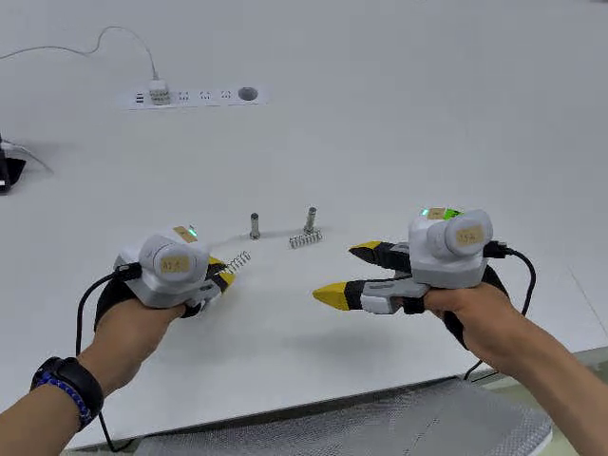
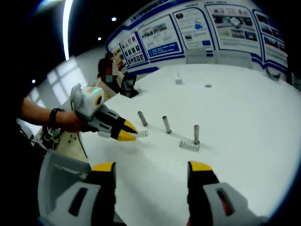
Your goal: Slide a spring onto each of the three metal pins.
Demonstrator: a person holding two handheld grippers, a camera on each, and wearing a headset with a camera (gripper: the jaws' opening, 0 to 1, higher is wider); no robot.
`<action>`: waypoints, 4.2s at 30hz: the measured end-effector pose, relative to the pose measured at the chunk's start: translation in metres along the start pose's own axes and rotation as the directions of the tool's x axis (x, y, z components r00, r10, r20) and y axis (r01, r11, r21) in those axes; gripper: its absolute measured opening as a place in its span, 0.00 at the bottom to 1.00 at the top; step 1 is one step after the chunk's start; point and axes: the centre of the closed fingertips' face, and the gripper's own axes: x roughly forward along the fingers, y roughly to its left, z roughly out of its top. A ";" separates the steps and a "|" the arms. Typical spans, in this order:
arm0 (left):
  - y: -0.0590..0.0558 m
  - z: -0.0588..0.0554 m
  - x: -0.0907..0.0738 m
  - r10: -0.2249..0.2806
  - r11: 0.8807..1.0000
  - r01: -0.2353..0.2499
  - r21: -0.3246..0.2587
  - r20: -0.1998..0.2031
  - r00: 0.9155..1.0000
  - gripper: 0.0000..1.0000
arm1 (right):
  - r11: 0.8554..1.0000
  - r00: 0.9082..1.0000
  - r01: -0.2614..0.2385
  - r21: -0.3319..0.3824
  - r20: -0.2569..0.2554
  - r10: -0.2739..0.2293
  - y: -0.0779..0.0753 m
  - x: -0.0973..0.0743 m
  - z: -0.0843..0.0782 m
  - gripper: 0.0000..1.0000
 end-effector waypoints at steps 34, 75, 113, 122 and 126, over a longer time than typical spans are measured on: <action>-0.051 0.021 -0.042 -0.122 0.986 0.113 0.125 0.068 0.990 0.11 | 0.994 0.995 -0.097 0.042 0.019 0.097 0.030 0.010 0.007 0.54; -0.093 0.081 -0.031 -0.263 0.931 0.220 0.292 0.116 0.958 0.10 | 0.959 0.973 -0.212 0.187 0.136 0.189 0.035 0.003 0.035 0.17; -0.085 0.105 -0.042 -0.306 0.930 0.253 0.266 0.179 0.935 0.09 | 0.833 0.918 -0.380 -0.401 -0.272 0.288 0.070 0.002 0.077 0.12; -0.089 0.105 -0.044 -0.323 0.922 0.267 0.280 0.179 0.929 0.09 | 0.724 0.865 -0.472 -0.502 -0.424 0.269 0.075 0.001 0.069 0.12; -0.089 0.104 -0.045 -0.329 0.919 0.272 0.285 0.177 0.927 0.09 | 0.696 0.852 -0.491 -0.524 -0.455 0.259 0.075 0.001 0.065 0.12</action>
